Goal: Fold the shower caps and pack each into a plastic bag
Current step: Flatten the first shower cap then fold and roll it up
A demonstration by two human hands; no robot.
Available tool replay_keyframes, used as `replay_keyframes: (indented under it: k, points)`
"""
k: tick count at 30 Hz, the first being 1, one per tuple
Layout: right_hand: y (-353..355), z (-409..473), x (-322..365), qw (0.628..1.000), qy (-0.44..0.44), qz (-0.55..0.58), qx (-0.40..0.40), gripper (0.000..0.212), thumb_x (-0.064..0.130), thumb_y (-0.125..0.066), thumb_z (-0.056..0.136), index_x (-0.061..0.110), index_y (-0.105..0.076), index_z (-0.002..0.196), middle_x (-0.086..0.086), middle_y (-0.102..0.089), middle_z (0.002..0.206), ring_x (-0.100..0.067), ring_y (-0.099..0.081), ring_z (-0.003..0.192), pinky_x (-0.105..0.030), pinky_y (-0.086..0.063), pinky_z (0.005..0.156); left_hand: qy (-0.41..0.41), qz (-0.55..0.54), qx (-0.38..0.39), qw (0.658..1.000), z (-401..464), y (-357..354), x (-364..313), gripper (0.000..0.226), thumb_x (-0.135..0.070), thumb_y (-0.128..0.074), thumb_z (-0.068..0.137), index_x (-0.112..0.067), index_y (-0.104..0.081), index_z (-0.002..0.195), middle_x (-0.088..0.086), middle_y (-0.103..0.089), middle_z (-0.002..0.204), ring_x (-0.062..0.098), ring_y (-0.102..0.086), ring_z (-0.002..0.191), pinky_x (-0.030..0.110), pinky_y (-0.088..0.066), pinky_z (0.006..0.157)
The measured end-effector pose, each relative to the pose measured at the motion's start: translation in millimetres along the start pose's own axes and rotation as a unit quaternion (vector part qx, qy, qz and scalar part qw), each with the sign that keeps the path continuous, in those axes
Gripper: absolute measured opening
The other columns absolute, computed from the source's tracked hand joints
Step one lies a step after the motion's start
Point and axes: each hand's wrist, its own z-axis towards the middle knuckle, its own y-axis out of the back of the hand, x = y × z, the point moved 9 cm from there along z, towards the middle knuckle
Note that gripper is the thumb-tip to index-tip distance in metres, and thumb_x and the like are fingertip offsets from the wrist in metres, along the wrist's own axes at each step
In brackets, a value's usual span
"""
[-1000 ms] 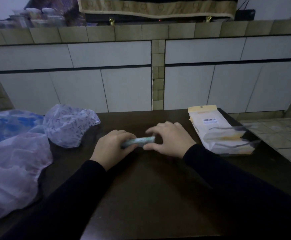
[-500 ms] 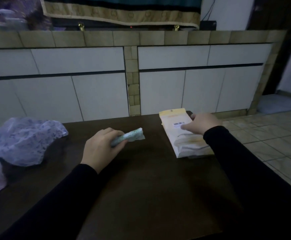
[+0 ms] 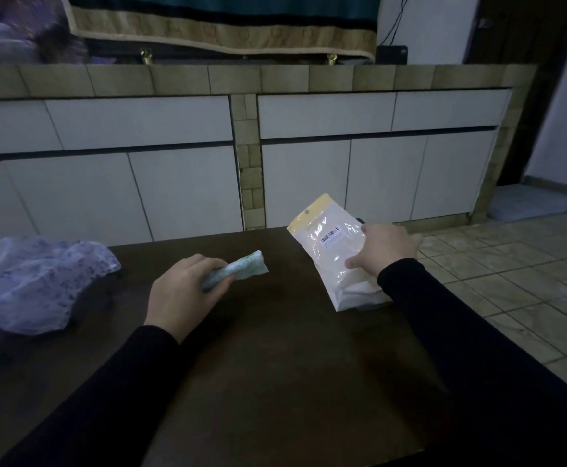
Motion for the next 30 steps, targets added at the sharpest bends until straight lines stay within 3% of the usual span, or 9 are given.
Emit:
replay_keyframes:
  k: [5, 10, 13, 15, 18, 20, 22, 26, 30]
  points:
    - [33, -7, 20, 0.982, 0.043, 0.176, -0.050, 0.050, 0.007, -0.054, 0.086, 0.032, -0.055, 0.129, 0.000, -0.062, 0.120, -0.024, -0.060, 0.101, -0.034, -0.048, 0.086, 0.003, -0.002, -0.015, 1.000, -1, 4, 3, 0.025, -0.024, -0.075, 0.080, -0.018, -0.071, 0.103, -0.004, -0.064, 0.091, 0.008, -0.055, 0.080, 0.019, -0.043, 0.063]
    - [55, -22, 63, 0.919, 0.104, 0.378, -0.039, 0.045, 0.000, -0.045, 0.090, 0.028, -0.060, 0.121, -0.002, -0.060, 0.111, -0.011, -0.048, 0.058, -0.017, -0.034, 0.046, 0.038, -0.010, -0.045, 0.998, 0, 15, 12, 0.026, -0.026, -0.074, 0.081, -0.018, -0.070, 0.106, -0.005, -0.063, 0.090, 0.009, -0.056, 0.079, 0.025, -0.049, 0.063]
    - [57, -29, 79, 0.882, 0.100, 0.459, -0.023, 0.033, 0.004, -0.044, 0.094, 0.026, -0.066, 0.103, -0.001, -0.062, 0.102, -0.010, -0.045, 0.051, -0.011, -0.029, 0.035, 0.069, -0.020, -0.063, 0.995, -1, 25, 21, 0.024, -0.028, -0.072, 0.083, -0.018, -0.070, 0.106, -0.006, -0.062, 0.089, 0.010, -0.057, 0.078, 0.028, -0.051, 0.064]
    - [56, -33, 89, 0.863, 0.092, 0.496, -0.006, 0.029, 0.008, -0.047, 0.095, 0.026, -0.069, 0.100, 0.002, -0.063, 0.103, -0.011, -0.052, 0.058, -0.012, -0.035, 0.040, 0.083, -0.022, -0.077, 0.993, -3, 32, 28, 0.023, -0.028, -0.072, 0.083, -0.018, -0.071, 0.104, -0.006, -0.063, 0.087, 0.008, -0.056, 0.076, 0.022, -0.047, 0.063]
    - [43, -39, 111, 0.848, 0.091, 0.520, 0.042, 0.024, 0.019, -0.054, 0.094, 0.019, -0.070, 0.111, 0.000, -0.065, 0.109, -0.014, -0.060, 0.091, -0.014, -0.046, 0.065, 0.108, -0.021, -0.103, 0.989, -7, 42, 42, 0.021, -0.029, -0.072, 0.083, -0.019, -0.072, 0.101, -0.007, -0.063, 0.085, 0.007, -0.055, 0.073, 0.019, -0.042, 0.060]
    - [25, -47, 125, 0.840, 0.081, 0.528, 0.093, 0.032, 0.023, -0.054, 0.093, 0.001, -0.068, 0.111, -0.017, -0.067, 0.108, -0.031, -0.063, 0.098, -0.030, -0.052, 0.080, 0.129, -0.022, -0.110, 0.985, -10, 48, 52, 0.021, -0.030, -0.071, 0.083, -0.020, -0.072, 0.102, -0.008, -0.063, 0.086, 0.006, -0.055, 0.074, 0.018, -0.040, 0.060]
    - [2, -55, 137, 0.838, 0.068, 0.521, 0.148, 0.038, 0.022, -0.051, 0.092, -0.012, -0.062, 0.106, -0.031, -0.061, 0.107, -0.042, -0.060, 0.098, -0.044, -0.053, 0.084, 0.138, -0.020, -0.109, 0.984, -13, 51, 58, 0.022, -0.030, -0.071, 0.084, -0.019, -0.071, 0.104, -0.008, -0.063, 0.087, 0.006, -0.055, 0.074, 0.017, -0.041, 0.062]
    - [-34, -73, 157, 0.867, 0.099, 0.415, 0.257, 0.021, 0.017, -0.049, 0.092, 0.005, -0.064, 0.082, -0.011, -0.058, 0.083, -0.021, -0.056, 0.077, -0.031, -0.045, 0.070, 0.134, 0.005, -0.099, 0.986, -16, 55, 61, 0.024, -0.028, -0.071, 0.084, -0.017, -0.070, 0.105, -0.005, -0.063, 0.089, 0.006, -0.053, 0.075, 0.013, -0.036, 0.061]
    - [-50, -90, 163, 0.912, 0.198, 0.202, 0.296, 0.030, 0.039, -0.060, 0.087, 0.015, -0.068, 0.104, -0.004, -0.065, 0.104, -0.020, -0.060, 0.102, -0.036, -0.047, 0.094, 0.135, 0.024, -0.087, 0.987, -17, 56, 62, 0.024, -0.032, -0.071, 0.083, -0.019, -0.072, 0.103, -0.005, -0.064, 0.089, 0.008, -0.055, 0.076, 0.021, -0.042, 0.064]
